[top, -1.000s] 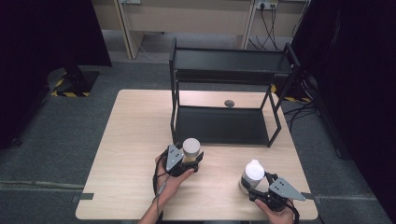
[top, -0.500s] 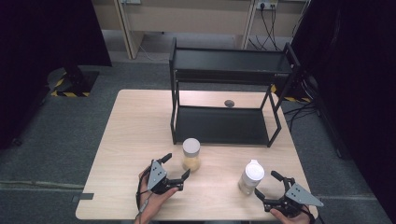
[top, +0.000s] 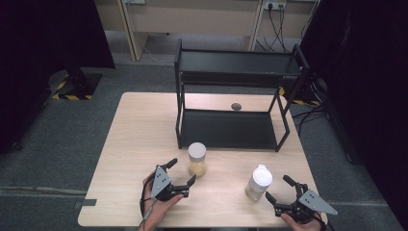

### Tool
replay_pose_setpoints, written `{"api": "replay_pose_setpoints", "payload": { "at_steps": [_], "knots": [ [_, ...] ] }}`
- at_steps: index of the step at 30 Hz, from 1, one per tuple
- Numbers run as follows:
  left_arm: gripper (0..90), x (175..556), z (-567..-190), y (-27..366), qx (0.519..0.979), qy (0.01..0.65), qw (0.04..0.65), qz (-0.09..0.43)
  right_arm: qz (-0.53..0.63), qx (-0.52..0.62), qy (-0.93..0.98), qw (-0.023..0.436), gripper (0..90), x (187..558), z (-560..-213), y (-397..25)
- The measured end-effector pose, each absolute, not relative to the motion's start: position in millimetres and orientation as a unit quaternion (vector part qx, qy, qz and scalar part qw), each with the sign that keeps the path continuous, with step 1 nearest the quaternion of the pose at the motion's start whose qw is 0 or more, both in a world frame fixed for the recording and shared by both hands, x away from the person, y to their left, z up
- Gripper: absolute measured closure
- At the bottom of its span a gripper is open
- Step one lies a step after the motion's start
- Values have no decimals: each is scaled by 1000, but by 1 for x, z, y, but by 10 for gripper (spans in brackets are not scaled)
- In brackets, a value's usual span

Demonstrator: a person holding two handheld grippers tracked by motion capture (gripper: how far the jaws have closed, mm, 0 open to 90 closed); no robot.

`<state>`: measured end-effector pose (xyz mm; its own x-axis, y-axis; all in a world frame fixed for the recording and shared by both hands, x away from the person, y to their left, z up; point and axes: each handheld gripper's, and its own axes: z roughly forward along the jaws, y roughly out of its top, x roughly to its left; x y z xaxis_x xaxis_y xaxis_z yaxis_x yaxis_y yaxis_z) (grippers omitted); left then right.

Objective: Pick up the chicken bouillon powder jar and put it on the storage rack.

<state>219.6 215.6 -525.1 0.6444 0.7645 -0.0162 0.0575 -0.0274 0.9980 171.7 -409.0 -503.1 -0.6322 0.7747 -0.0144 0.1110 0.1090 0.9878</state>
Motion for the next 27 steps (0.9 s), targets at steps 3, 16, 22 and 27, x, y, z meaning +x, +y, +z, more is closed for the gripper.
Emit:
{"api": "replay_pose_setpoints", "payload": {
  "at_steps": [3, 16, 22, 27],
  "knots": [
    [78, 219, -524, 215, 657, 309, 626, 286, 585, 321, 689, 284, 68, 172, -503, -409],
    [78, 230, -510, 204, 651, 292, 635, 296, 584, 323, 688, 286, 68, 171, -503, -408],
    [82, 237, -507, 197, 649, 293, 636, 296, 584, 324, 687, 286, 68, 171, -503, -408],
    [85, 241, -507, 193, 643, 302, 637, 299, 583, 325, 688, 285, 68, 171, -503, -408]
  ]
}}
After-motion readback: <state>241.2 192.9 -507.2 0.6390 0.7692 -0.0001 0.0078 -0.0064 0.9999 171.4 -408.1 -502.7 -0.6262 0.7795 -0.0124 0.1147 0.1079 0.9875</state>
